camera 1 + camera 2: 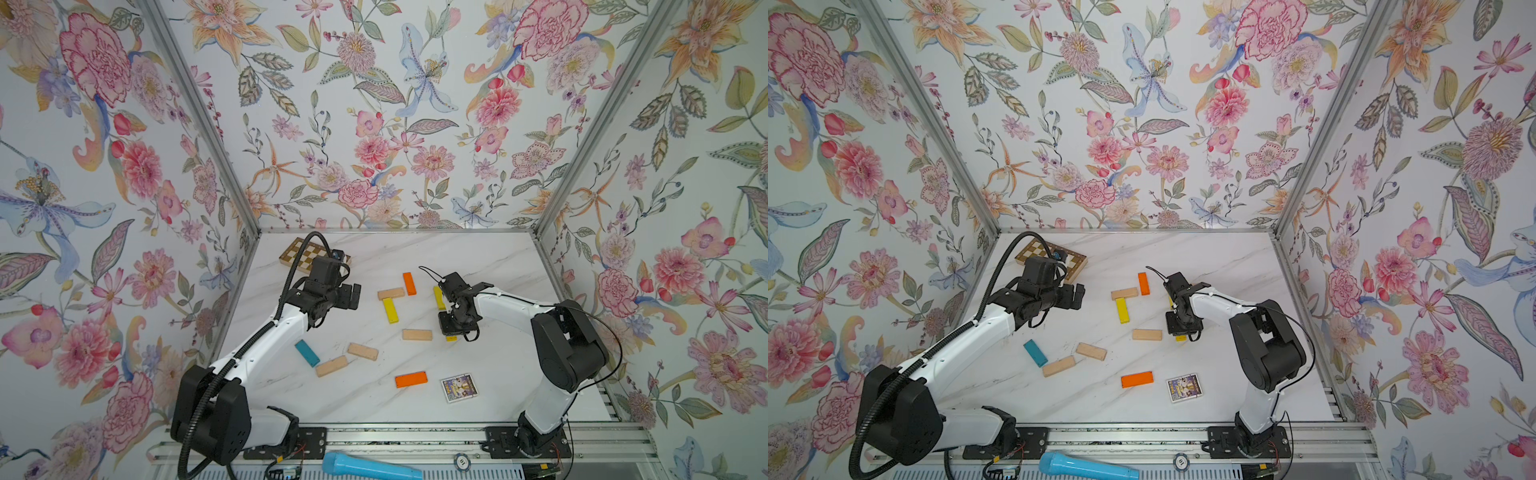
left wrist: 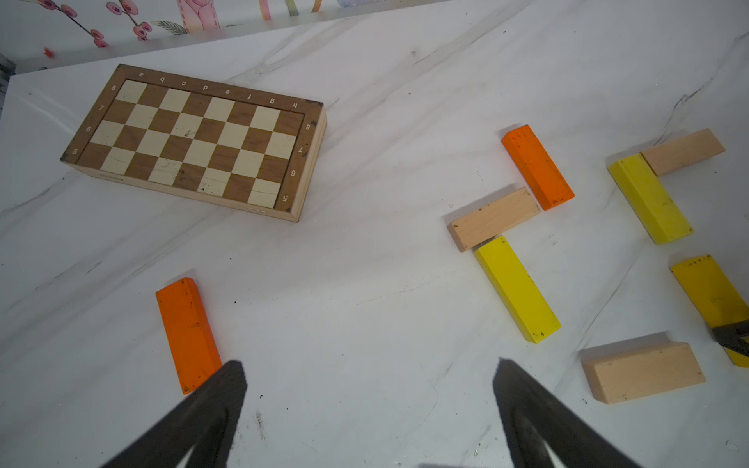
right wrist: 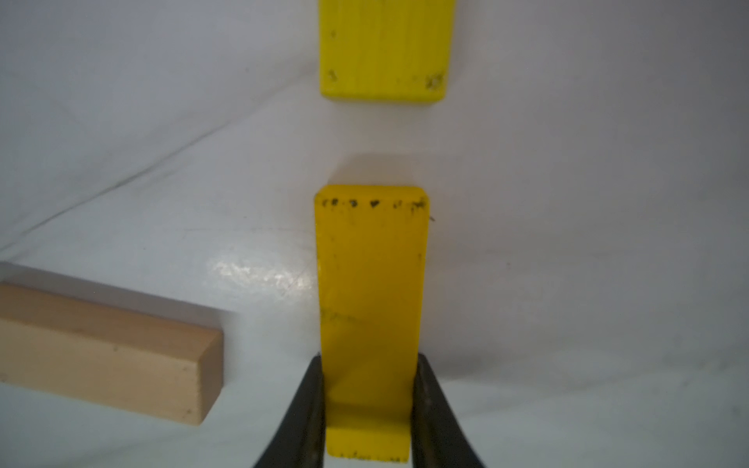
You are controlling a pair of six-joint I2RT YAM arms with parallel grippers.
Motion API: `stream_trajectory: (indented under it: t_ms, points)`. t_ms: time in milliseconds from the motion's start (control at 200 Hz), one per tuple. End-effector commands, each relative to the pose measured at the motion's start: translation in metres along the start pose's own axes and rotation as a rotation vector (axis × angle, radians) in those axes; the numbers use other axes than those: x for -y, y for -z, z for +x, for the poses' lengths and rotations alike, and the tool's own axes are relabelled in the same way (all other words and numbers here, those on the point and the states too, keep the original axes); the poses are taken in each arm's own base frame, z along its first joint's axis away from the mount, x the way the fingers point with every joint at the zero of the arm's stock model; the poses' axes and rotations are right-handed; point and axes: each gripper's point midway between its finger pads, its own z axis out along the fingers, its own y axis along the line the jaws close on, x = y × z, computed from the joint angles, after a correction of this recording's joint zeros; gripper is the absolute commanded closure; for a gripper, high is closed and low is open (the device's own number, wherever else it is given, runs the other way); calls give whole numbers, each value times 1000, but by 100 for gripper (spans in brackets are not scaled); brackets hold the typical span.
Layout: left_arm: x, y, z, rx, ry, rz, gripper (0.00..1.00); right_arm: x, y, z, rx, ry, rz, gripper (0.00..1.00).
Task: Assemble the number 6 with building blocks
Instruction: Assemble the building block at the center of the board.
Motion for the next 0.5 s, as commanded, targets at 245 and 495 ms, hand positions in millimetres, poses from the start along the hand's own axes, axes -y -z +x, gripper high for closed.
stream_trajectory:
  t_ms: [245, 495]
  points:
    - [5, 6, -4, 25, -11, 20, 1, 2, -9, 0, -21, -9, 19, 80]
    - [6, 7, -4, 30, -11, 22, 1, 6, -11, 1, -24, -12, 29, 79]
